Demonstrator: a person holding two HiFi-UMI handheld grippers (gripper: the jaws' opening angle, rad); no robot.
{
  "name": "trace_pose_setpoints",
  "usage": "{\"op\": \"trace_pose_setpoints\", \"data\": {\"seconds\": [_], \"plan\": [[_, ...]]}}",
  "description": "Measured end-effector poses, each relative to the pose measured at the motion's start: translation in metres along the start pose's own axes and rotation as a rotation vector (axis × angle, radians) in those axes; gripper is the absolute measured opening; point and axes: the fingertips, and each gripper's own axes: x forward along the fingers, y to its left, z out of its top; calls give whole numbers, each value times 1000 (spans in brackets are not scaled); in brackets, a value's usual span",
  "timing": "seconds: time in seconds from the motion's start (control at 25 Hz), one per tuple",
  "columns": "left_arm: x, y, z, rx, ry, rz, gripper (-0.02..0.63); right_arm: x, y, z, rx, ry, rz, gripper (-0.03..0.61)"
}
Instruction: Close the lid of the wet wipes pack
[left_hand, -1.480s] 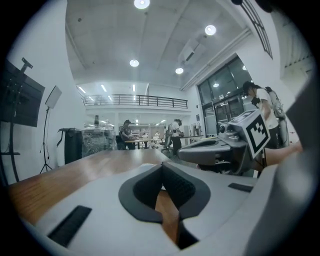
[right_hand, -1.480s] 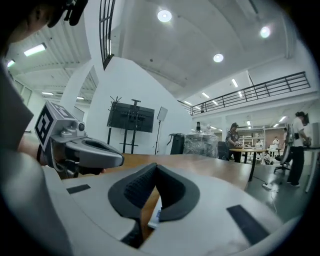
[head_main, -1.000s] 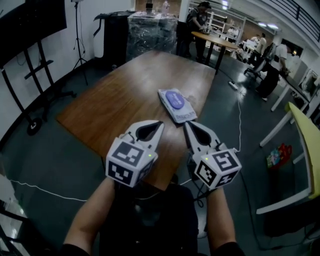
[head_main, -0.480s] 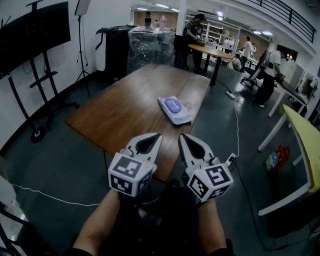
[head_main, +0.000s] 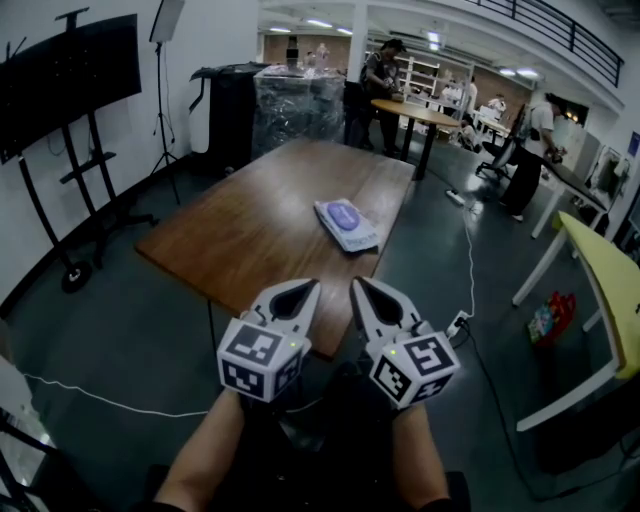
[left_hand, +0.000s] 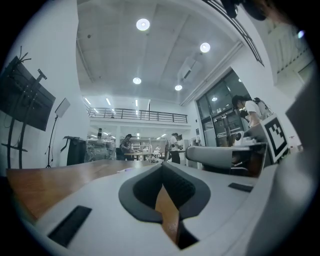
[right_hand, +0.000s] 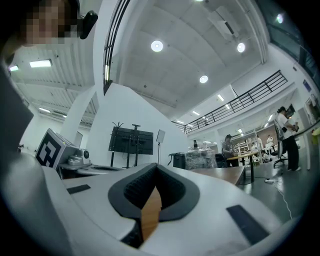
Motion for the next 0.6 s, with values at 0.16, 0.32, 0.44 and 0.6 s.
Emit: {"op": "trace_pose_setpoints", "data": {"seconds": [0.16, 0.32, 0.44, 0.6], "plan": [[-3, 0, 1, 4, -3, 2, 7, 1, 4, -4, 11, 4, 10, 9], [-3, -2, 0, -2, -4, -4, 6, -1, 4, -4, 25, 7, 7, 9], [-3, -1, -1, -1, 2, -4, 7, -1, 3, -3, 31, -2, 14, 9], [-4, -2, -4, -7, 6, -12, 7, -1, 6, -4, 32, -1, 15, 9]]}}
